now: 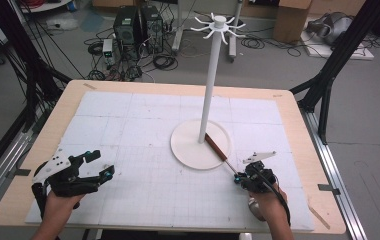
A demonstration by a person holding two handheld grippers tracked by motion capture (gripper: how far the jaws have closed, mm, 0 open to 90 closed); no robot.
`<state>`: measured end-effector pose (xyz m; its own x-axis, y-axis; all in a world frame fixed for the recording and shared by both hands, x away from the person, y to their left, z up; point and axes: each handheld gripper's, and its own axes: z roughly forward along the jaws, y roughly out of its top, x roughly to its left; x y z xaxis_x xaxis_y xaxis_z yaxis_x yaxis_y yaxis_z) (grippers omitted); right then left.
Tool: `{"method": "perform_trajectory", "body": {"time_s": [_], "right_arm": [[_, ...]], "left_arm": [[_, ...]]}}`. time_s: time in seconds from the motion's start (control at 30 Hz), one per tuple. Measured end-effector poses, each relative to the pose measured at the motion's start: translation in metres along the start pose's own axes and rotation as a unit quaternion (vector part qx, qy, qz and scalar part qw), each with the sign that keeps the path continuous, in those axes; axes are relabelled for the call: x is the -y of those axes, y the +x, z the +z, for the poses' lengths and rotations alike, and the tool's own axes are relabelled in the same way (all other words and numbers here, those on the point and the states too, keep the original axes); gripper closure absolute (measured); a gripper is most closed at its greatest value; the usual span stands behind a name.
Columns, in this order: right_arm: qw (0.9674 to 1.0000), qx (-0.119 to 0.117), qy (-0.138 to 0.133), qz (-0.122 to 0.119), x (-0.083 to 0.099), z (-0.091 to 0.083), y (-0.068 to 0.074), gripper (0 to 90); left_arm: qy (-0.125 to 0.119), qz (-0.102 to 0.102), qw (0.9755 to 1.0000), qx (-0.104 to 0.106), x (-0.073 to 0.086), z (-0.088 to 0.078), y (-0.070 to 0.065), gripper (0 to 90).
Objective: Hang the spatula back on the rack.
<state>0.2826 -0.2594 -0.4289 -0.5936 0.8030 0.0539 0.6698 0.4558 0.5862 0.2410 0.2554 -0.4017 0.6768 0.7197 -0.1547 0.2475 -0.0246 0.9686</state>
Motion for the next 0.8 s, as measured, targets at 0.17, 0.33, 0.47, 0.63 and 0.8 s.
{"method": "perform_trajectory", "body": {"time_s": [0.17,0.33,0.47,0.63,0.8], "right_arm": [[0.9996,-0.015,-0.006,0.022,0.002,0.000,-0.005,84.0],[0.9995,-0.016,-0.012,0.026,0.003,-0.001,-0.006,84.3],[0.9987,-0.014,-0.024,0.043,0.006,-0.007,-0.011,84.3],[0.9969,-0.008,-0.048,0.061,0.010,-0.018,-0.017,84.3],[0.9939,-0.006,-0.081,0.075,0.015,-0.031,-0.021,84.2]], "left_arm": [[0.001,0.000,1.0000,0.000,0.000,0.000,0.000,21.2],[0.002,0.001,1.0000,0.000,0.000,0.000,0.000,21.2],[0.003,0.001,1.0000,0.000,0.000,0.000,0.000,21.2],[0.003,0.001,1.0000,0.000,0.000,0.001,-0.001,21.2],[0.002,0.000,1.0000,0.001,0.000,0.001,-0.001,21.2]]}}
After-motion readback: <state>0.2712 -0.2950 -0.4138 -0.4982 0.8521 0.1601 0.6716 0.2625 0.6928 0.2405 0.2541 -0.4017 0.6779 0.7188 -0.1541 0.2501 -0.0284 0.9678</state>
